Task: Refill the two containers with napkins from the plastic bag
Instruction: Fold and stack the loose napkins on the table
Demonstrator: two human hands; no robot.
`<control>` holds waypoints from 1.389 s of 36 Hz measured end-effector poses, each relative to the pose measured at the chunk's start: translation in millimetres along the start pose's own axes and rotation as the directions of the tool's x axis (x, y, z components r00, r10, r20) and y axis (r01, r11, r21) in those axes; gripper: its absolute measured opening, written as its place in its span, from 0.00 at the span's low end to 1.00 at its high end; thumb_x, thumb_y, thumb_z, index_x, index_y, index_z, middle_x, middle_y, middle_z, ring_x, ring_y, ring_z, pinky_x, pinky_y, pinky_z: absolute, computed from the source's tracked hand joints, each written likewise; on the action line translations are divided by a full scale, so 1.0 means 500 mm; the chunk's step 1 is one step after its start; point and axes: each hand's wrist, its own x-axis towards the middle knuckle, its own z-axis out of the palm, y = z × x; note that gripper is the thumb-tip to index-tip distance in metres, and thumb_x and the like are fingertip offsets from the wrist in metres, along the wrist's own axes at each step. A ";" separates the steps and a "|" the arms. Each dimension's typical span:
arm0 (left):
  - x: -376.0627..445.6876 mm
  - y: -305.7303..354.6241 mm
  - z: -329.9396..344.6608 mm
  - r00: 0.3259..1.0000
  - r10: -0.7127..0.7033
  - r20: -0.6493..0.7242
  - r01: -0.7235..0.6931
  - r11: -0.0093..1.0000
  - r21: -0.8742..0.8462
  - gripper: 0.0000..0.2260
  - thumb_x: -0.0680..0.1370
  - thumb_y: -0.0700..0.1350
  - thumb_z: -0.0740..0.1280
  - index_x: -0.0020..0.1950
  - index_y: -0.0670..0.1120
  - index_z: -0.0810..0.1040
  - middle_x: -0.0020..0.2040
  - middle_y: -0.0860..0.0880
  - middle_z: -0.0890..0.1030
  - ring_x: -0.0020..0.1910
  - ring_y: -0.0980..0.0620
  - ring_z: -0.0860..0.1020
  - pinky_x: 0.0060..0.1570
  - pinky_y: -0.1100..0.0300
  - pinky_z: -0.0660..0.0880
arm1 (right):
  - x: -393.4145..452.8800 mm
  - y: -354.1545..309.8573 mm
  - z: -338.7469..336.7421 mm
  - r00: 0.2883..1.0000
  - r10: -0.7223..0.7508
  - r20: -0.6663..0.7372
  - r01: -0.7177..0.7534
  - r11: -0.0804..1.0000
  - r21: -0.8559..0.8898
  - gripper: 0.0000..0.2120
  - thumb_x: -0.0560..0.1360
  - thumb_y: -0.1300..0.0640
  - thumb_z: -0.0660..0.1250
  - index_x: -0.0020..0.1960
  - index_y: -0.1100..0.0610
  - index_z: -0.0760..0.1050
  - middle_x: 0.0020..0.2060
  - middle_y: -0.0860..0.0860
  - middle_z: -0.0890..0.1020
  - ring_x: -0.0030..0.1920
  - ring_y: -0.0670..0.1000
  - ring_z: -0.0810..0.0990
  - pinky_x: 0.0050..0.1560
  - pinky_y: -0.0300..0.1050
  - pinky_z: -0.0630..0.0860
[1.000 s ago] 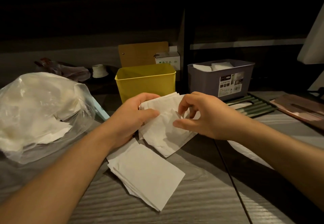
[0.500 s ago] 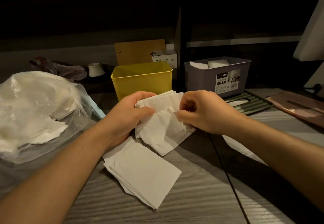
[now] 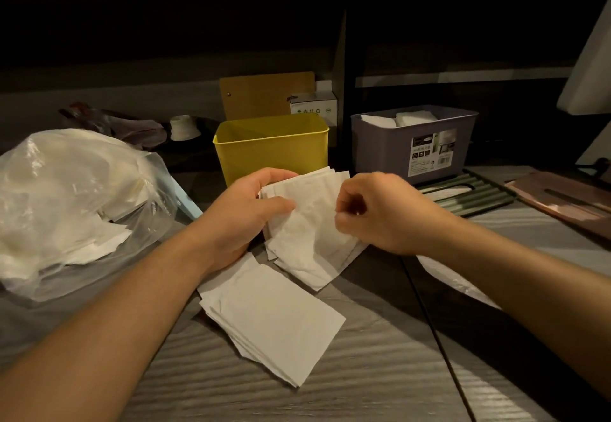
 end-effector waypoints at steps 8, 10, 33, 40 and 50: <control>0.002 -0.002 0.000 1.000 -0.021 -0.019 0.021 0.999 -0.030 0.13 0.81 0.40 0.67 0.62 0.55 0.80 0.59 0.52 0.83 0.59 0.48 0.81 0.59 0.48 0.80 | -0.012 -0.001 -0.062 0.990 0.103 0.097 -0.135 0.480 0.867 0.10 0.79 0.65 0.62 0.39 0.59 0.74 0.40 0.52 0.79 0.40 0.47 0.81 0.41 0.38 0.81; 0.002 -0.002 0.001 1.000 -0.021 -0.001 0.021 0.998 -0.059 0.14 0.81 0.38 0.66 0.61 0.55 0.79 0.57 0.53 0.84 0.56 0.52 0.83 0.54 0.55 0.81 | -0.017 -0.010 -0.071 0.989 0.039 0.142 -0.148 0.256 0.955 0.07 0.75 0.64 0.63 0.39 0.59 0.71 0.41 0.54 0.79 0.41 0.49 0.83 0.37 0.38 0.81; 0.001 0.000 0.000 0.998 -0.038 -0.054 0.037 0.999 -0.020 0.14 0.81 0.37 0.67 0.62 0.53 0.79 0.58 0.50 0.82 0.57 0.47 0.82 0.56 0.46 0.82 | 0.004 -0.005 -0.001 0.972 0.213 0.095 -0.201 0.972 -0.123 0.10 0.78 0.47 0.69 0.51 0.52 0.83 0.46 0.49 0.85 0.45 0.48 0.82 0.50 0.47 0.82; 0.002 -0.001 -0.001 0.998 -0.047 -0.035 0.047 0.999 -0.025 0.14 0.81 0.37 0.67 0.62 0.54 0.78 0.58 0.49 0.81 0.56 0.47 0.82 0.51 0.48 0.84 | 0.005 -0.003 -0.001 0.984 0.145 0.100 -0.150 0.987 0.054 0.04 0.79 0.54 0.69 0.51 0.53 0.82 0.44 0.49 0.83 0.45 0.49 0.81 0.52 0.47 0.81; 0.001 -0.006 -0.004 1.000 -0.010 -0.025 0.008 0.997 -0.076 0.15 0.76 0.36 0.71 0.62 0.46 0.79 0.50 0.49 0.83 0.50 0.49 0.82 0.47 0.52 0.81 | -0.007 -0.002 -0.045 0.992 -0.081 0.097 -0.049 0.461 0.886 0.14 0.69 0.57 0.71 0.52 0.63 0.79 0.42 0.52 0.83 0.38 0.49 0.79 0.34 0.41 0.74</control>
